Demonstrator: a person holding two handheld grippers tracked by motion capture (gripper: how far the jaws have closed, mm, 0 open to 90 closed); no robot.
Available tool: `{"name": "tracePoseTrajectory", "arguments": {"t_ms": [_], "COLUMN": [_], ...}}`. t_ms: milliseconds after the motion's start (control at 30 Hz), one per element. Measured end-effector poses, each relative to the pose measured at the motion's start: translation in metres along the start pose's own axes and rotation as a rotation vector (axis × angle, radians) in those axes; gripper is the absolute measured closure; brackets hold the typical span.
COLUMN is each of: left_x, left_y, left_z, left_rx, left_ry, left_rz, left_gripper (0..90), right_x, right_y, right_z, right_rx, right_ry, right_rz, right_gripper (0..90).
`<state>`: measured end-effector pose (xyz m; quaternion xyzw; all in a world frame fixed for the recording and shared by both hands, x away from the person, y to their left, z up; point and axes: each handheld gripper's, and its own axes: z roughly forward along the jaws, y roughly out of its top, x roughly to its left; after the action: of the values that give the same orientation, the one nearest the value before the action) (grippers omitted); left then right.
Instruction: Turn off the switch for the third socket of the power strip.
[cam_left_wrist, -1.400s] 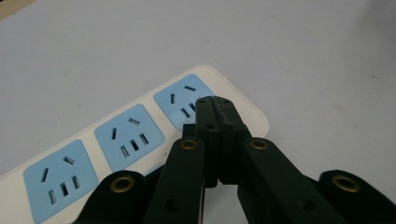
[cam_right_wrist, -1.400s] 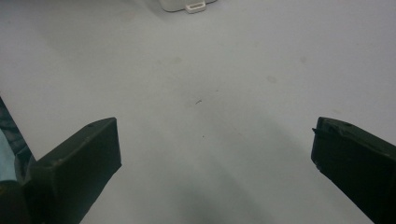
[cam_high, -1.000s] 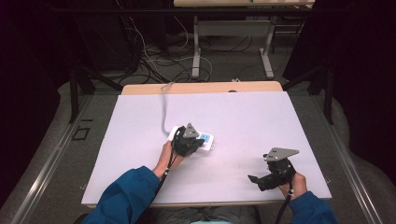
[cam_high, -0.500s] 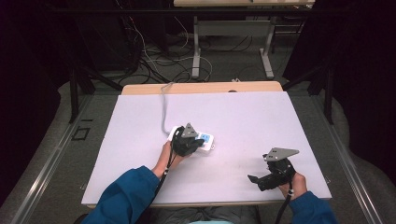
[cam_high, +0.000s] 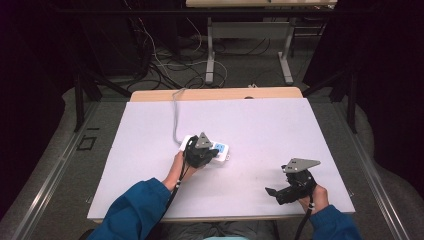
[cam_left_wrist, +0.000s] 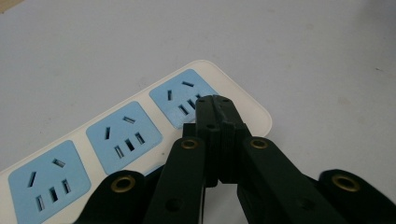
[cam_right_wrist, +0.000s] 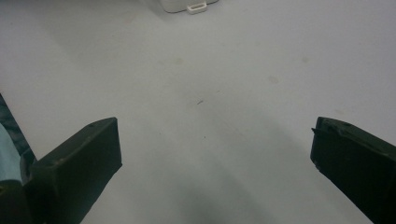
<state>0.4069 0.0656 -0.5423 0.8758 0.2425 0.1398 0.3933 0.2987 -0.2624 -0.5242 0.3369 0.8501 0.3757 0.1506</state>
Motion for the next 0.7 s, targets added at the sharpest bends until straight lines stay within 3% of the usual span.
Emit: {"name": "tracePoseTrajectory", "arguments": {"t_ms": [33, 700], "left_x": [0.0001, -0.0001], "left_y": [-0.0002, -0.0006], "left_z": [-0.0002, 0.0001], "left_rx": [0.0, -0.007], "left_ry": [0.005, 0.008], "left_rz": [-0.001, -0.002], "left_gripper": [90.0, 90.0], "right_x": [-0.0013, 0.0], "right_y": [0.0003, 0.0], "right_z": [-0.0003, -0.0001], "right_rx": [0.003, -0.005], "right_ry": [0.003, 0.002], "right_rz": [-0.017, -0.002], "right_gripper": [1.4, 1.4]}}
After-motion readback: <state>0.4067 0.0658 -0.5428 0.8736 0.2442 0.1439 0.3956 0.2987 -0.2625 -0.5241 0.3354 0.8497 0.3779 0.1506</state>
